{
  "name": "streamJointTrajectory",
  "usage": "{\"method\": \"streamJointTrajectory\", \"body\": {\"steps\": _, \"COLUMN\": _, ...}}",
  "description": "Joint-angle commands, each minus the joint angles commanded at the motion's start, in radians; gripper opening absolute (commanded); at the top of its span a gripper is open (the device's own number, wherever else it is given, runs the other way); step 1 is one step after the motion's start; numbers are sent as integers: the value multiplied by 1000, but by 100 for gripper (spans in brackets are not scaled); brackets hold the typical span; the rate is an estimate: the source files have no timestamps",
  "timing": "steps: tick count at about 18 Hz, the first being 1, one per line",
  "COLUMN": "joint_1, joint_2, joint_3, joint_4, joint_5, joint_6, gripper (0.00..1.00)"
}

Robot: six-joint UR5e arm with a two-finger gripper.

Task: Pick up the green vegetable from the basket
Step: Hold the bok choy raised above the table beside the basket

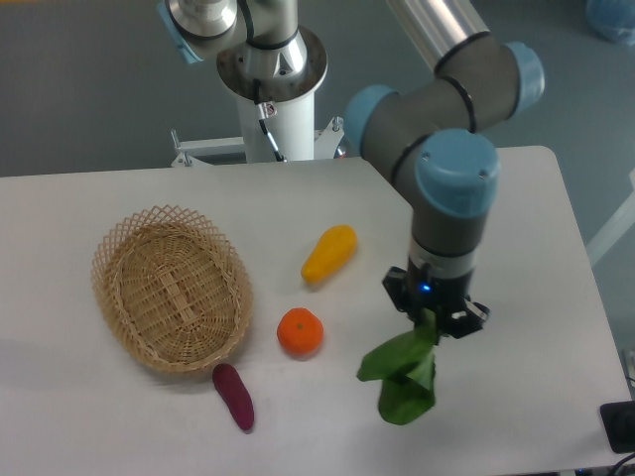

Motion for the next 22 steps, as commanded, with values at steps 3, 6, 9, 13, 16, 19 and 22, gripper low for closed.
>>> {"method": "streamJointTrajectory", "body": {"steps": 3, "joint_1": 3, "joint_2": -28, "joint_3": 21, "joint_4": -3, "joint_5": 5, "joint_6": 26, "gripper": 5}}
{"method": "streamJointTrajectory", "body": {"steps": 6, "joint_1": 9, "joint_2": -52, "joint_3": 51, "joint_4": -14, "joint_5": 5, "joint_6": 38, "gripper": 6}}
{"method": "streamJointTrajectory", "body": {"steps": 9, "joint_1": 17, "joint_2": -64, "joint_3": 63, "joint_4": -17, "joint_5": 18, "joint_6": 46, "gripper": 6}}
{"method": "streamJointTrajectory", "body": {"steps": 13, "joint_1": 32, "joint_2": -77, "joint_3": 77, "joint_4": -42, "joint_5": 18, "joint_6": 104, "gripper": 6}}
{"method": "streamJointTrajectory", "body": {"steps": 16, "joint_1": 37, "joint_2": -77, "joint_3": 77, "joint_4": -42, "joint_5": 18, "joint_6": 115, "gripper": 6}}
{"method": "streamJointTrajectory", "body": {"steps": 19, "joint_1": 37, "joint_2": -78, "joint_3": 77, "joint_4": -42, "joint_5": 20, "joint_6": 114, "gripper": 6}}
{"method": "streamJointTrajectory", "body": {"steps": 22, "joint_1": 37, "joint_2": -78, "joint_3": 77, "joint_4": -42, "joint_5": 20, "joint_6": 115, "gripper": 6}}
